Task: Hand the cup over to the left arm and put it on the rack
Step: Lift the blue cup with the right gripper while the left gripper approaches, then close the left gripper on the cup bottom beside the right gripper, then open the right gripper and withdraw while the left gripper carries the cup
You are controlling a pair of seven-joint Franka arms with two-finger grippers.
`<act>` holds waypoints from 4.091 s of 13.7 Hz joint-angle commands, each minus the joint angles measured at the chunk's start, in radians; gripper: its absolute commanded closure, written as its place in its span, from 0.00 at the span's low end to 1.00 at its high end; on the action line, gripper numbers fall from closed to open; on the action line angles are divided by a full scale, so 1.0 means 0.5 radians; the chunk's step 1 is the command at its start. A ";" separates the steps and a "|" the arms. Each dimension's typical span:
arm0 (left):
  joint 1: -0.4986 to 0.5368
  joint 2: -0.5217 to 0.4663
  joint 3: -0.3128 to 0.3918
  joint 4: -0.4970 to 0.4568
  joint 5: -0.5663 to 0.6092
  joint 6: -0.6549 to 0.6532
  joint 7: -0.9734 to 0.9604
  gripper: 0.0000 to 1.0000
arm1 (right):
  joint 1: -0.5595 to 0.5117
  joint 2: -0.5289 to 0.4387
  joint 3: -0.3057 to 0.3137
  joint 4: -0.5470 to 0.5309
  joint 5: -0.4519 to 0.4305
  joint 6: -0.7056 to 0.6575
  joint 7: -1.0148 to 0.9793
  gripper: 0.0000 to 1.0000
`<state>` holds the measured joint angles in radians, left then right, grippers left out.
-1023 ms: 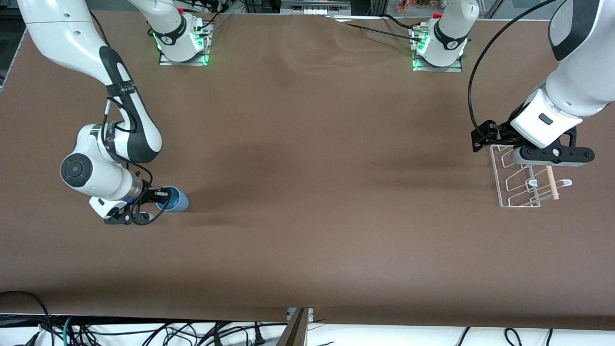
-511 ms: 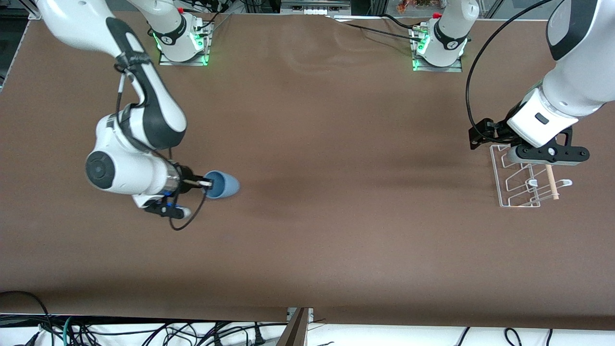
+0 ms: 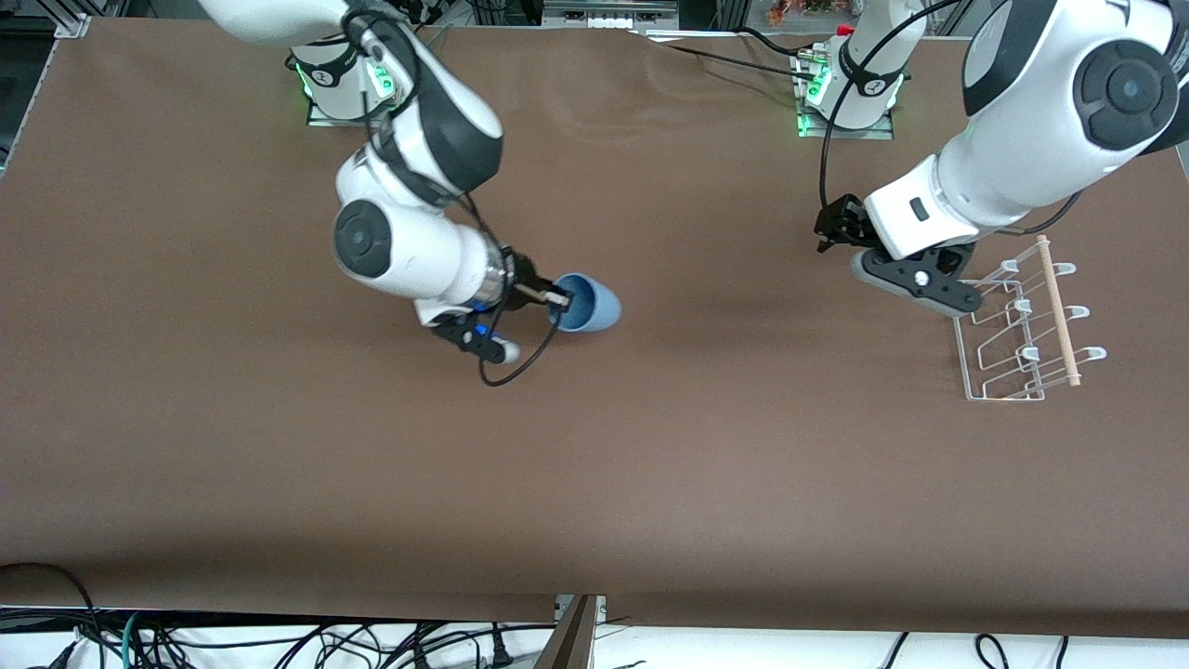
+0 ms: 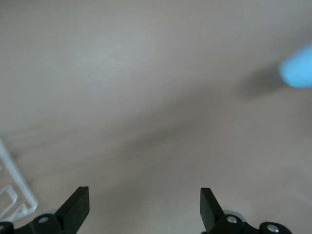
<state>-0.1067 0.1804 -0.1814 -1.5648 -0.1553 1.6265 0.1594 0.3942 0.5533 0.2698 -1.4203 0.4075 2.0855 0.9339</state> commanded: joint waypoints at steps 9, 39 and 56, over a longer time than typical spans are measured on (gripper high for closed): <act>0.100 0.157 0.010 -0.199 -1.026 0.217 1.812 0.00 | 0.218 0.090 -0.012 0.208 0.075 0.320 0.675 1.00; 0.032 0.201 -0.128 -0.371 -1.345 0.564 2.809 1.00 | -0.039 -0.014 0.010 0.322 0.029 -0.141 0.501 0.01; 0.017 0.204 -0.107 -0.178 1.125 -0.392 1.698 1.00 | -0.951 -0.389 -0.211 0.322 -0.348 -1.317 -0.876 0.01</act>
<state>-0.0845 0.2812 -0.2265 -1.6768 0.2960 1.5362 1.1092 -0.0839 0.3940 0.1727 -1.2517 0.2791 1.4617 0.5345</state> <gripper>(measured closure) 0.260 0.009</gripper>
